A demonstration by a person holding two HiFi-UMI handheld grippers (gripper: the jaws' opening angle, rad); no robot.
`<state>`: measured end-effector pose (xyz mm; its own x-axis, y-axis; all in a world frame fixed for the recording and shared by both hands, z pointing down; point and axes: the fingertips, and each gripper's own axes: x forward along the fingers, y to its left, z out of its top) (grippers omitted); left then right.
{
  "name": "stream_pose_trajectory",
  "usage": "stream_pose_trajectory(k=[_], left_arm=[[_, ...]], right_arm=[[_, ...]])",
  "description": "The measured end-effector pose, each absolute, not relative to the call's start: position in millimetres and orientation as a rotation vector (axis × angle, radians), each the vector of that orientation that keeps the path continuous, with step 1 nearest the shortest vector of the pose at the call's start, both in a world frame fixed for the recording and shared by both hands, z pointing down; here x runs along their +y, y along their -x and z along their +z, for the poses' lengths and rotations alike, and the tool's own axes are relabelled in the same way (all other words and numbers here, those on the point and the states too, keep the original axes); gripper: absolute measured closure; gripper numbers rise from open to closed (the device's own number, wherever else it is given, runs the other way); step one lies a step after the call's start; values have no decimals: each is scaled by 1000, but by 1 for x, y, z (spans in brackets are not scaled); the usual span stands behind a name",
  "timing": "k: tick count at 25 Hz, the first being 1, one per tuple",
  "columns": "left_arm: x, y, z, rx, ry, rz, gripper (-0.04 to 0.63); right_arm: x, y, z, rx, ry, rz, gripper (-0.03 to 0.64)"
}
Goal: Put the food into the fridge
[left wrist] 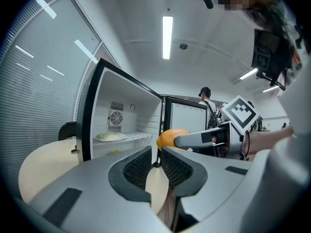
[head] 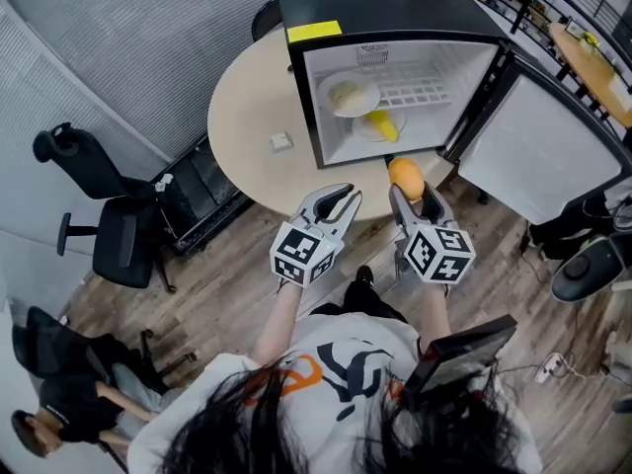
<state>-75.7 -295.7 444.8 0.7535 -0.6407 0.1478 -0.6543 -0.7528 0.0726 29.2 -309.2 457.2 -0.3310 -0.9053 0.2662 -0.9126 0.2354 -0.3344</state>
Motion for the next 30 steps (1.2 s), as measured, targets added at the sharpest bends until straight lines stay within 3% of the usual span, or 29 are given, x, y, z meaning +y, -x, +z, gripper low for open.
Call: stream_pose_trajectory(k=[18, 30], left_arm=[[-403, -2, 452, -1003, -2822, 191, 541], [-429, -9, 456, -1051, -2819, 248, 541]], right_arm=[[-420, -99, 445, -2451, -1798, 548, 331], [-541, -103, 437, -2421, -1746, 327, 331]])
